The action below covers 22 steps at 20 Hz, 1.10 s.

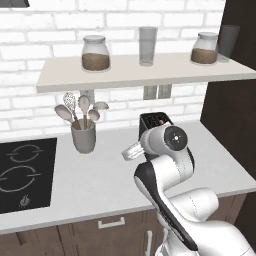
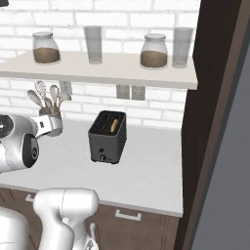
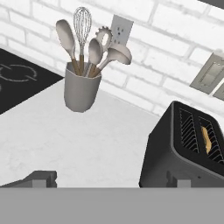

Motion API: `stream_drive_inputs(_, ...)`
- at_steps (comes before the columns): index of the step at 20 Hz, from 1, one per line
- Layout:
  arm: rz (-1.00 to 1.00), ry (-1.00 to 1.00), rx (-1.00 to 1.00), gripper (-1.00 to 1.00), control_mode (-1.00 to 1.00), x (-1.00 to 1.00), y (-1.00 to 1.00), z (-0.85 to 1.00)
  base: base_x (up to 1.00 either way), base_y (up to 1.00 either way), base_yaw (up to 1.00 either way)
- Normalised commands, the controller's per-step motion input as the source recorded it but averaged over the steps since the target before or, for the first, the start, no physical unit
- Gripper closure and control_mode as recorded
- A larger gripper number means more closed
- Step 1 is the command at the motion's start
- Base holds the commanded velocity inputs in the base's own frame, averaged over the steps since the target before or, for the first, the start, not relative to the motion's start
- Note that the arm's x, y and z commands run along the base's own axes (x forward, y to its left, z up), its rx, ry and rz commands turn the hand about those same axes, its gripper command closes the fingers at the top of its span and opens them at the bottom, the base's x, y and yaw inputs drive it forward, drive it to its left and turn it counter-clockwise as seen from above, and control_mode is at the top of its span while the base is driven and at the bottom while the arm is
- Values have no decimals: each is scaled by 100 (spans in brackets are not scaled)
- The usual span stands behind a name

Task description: Start the toaster. Once the lever pops up, take the bread to the plate on the dining counter.

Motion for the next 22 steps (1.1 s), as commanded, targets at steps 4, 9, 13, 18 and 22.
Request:
stream_drive_inputs(4,0,0,0,-100,-100,0,0,0,0,0,0)
stream_drive_inputs(9,0,0,0,-100,-100,0,0,0,0,0,0)
stream_drive_inputs(13,0,0,0,-100,-100,0,0,0,0,0,0)
stream_drive_inputs(18,0,0,0,-100,-100,0,0,0,0,0,0)
stream_drive_inputs(22,0,0,0,-100,-100,0,0,0,0,0,0)
